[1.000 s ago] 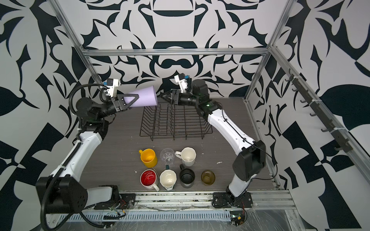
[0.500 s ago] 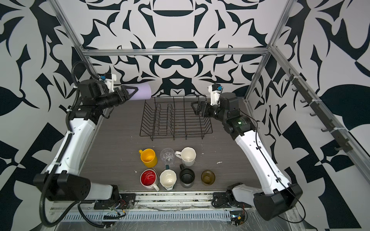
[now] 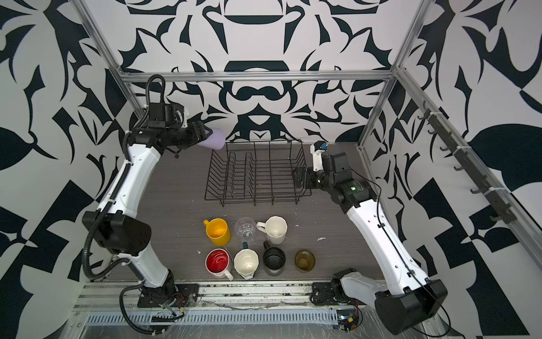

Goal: Load cups into a dish rack
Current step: Place the cup upside down at the dish rack.

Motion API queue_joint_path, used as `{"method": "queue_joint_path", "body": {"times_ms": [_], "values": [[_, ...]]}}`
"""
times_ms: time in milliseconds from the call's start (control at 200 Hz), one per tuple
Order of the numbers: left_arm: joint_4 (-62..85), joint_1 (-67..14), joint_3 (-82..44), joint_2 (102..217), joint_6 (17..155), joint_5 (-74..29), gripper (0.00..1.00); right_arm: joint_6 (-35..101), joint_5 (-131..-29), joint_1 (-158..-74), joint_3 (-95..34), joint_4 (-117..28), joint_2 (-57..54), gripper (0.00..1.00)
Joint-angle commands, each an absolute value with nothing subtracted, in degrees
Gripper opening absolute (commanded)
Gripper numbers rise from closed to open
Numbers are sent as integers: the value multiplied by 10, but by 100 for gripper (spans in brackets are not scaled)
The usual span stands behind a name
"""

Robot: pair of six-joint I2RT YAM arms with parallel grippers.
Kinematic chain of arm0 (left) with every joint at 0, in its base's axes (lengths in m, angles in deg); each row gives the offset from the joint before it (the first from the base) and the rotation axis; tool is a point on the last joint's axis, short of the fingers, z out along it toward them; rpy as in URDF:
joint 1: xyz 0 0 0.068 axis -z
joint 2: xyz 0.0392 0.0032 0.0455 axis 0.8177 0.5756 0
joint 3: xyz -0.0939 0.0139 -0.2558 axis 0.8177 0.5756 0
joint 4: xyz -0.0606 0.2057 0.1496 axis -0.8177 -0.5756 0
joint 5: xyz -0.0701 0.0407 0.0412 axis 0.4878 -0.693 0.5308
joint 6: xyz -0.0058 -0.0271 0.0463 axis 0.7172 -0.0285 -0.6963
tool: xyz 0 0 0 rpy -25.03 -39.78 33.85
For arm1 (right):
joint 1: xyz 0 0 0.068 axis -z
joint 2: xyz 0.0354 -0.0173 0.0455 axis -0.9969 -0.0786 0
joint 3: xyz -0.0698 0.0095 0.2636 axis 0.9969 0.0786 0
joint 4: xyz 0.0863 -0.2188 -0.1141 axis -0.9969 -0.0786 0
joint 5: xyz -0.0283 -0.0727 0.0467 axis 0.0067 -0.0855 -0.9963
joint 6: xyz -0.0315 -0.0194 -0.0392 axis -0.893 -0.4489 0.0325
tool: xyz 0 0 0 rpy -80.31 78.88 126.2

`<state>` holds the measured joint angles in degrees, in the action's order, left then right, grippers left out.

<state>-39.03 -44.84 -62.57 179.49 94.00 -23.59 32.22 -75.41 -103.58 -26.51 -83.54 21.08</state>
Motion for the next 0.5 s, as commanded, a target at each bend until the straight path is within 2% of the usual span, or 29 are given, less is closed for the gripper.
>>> {"method": "queue_joint_path", "body": {"times_ms": [0, 495], "values": [[-477, -435, -684, 1840, 908, -305, 0, 305, -742, -1033, -260, -840, 229, 93], [-513, -400, -854, 2018, 903, -388, 0, 297, -746, -1033, -235, -843, 231, 92]]}}
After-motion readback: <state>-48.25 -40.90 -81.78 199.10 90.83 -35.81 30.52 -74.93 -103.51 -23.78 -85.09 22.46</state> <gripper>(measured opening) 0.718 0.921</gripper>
